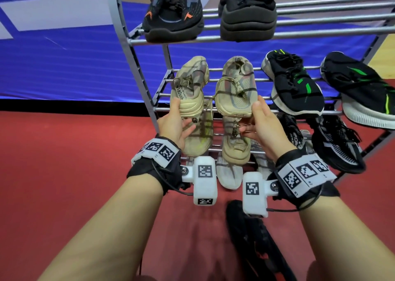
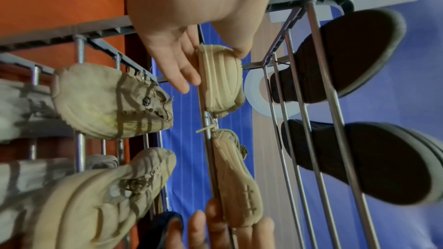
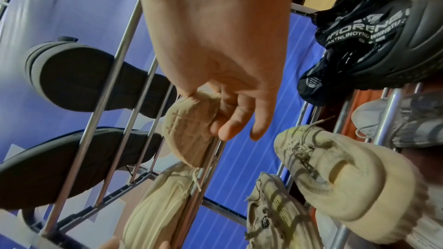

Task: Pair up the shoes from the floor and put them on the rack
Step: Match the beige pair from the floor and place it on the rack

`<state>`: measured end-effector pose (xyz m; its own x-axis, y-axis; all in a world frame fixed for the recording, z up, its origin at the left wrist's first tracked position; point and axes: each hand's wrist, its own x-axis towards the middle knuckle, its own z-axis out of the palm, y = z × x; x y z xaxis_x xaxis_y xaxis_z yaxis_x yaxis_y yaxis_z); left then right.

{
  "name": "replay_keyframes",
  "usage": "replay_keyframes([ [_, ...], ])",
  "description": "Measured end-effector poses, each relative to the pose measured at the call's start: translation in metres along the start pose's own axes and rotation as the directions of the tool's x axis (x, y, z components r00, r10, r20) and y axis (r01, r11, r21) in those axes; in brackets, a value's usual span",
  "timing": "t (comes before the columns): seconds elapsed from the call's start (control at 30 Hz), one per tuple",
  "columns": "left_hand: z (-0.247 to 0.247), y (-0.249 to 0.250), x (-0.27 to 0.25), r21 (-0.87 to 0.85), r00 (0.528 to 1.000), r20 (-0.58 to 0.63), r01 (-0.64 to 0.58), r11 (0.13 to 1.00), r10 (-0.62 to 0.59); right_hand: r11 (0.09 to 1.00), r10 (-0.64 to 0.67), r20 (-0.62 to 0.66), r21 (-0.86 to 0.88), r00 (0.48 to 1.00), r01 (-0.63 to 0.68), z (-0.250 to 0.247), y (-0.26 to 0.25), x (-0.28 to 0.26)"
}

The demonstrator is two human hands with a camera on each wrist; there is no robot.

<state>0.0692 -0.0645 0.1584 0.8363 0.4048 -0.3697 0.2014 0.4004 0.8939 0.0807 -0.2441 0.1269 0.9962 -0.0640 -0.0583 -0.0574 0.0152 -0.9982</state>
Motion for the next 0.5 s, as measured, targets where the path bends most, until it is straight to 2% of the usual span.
replay_keyframes([
  [0.17, -0.013, 0.003, -0.012, 0.175, 0.999, 0.037, 0.027, 0.984, -0.034, 0.995, -0.032, 0.021, -0.097, 0.999, 0.034, 0.001, -0.001, -0.009],
  [0.27, -0.019, 0.005, -0.025, 0.325, 0.99, 0.126, 0.023, 0.945, -0.067, 0.985, -0.031, 0.027, -0.167, 0.999, 0.035, -0.001, -0.008, -0.022],
  [0.37, -0.015, 0.005, -0.042, 0.498, 0.972, 0.234, -0.096, 0.862, -0.027, 0.959, -0.03, 0.032, -0.281, 0.999, 0.037, -0.004, -0.014, -0.035],
  [0.5, -0.006, -0.004, -0.059, 0.665, 0.913, 0.403, -0.341, 0.665, 0.066, 0.88, -0.083, 0.048, -0.465, 0.995, 0.096, -0.019, -0.024, -0.051],
])
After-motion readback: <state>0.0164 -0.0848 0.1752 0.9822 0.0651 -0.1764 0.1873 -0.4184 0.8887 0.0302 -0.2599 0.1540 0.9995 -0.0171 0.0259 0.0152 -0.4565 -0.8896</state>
